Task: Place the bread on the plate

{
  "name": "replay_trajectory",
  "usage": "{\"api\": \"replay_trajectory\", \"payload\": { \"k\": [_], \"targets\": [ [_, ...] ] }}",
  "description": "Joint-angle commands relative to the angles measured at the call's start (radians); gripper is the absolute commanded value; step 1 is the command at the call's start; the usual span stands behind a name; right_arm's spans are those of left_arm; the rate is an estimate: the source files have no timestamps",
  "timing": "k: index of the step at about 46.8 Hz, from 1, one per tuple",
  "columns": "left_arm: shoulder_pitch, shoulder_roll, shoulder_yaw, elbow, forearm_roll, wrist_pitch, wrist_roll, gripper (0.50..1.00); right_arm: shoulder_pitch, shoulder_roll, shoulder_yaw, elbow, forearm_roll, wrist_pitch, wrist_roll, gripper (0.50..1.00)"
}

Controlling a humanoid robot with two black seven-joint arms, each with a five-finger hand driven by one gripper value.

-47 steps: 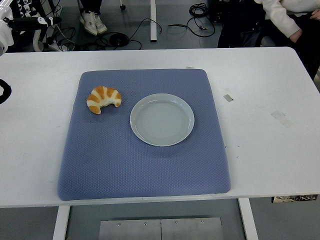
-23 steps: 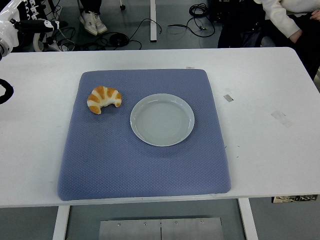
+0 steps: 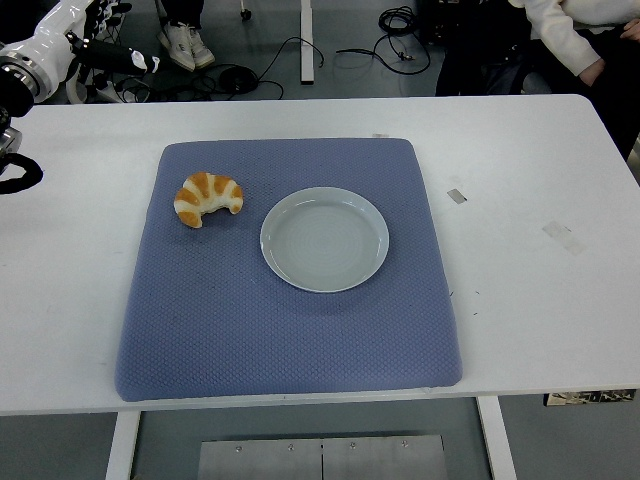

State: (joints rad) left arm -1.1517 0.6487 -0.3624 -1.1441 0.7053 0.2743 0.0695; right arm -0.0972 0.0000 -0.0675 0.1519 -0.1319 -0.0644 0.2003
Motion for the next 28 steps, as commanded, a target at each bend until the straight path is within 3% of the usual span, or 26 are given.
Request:
{"api": "replay_trajectory", "payload": {
  "k": [1,11,20,28],
  "targets": [
    [0.0,-0.024,0.013,0.0,0.031,0.051,0.016,0.98,-0.001,0.0,0.0,0.0,0.0,0.0,0.001,1.0],
    [0.0,-0.096,0.186,-0.037,0.154,0.307,0.041,0.98,-0.001,0.0,0.0,0.0,0.0,0.0,0.001,1.0],
    [-0.008,-0.08,0.212,-0.147,0.157,0.313,0.144,0.98,-0.001,0.0,0.0,0.0,0.0,0.0,0.001,1.0],
    [-0.01,-0.031,0.212,-0.21,0.155,0.275,0.188,0.98,0.001,0.0,0.0,0.0,0.0,0.0,0.001,1.0]
  ]
}}
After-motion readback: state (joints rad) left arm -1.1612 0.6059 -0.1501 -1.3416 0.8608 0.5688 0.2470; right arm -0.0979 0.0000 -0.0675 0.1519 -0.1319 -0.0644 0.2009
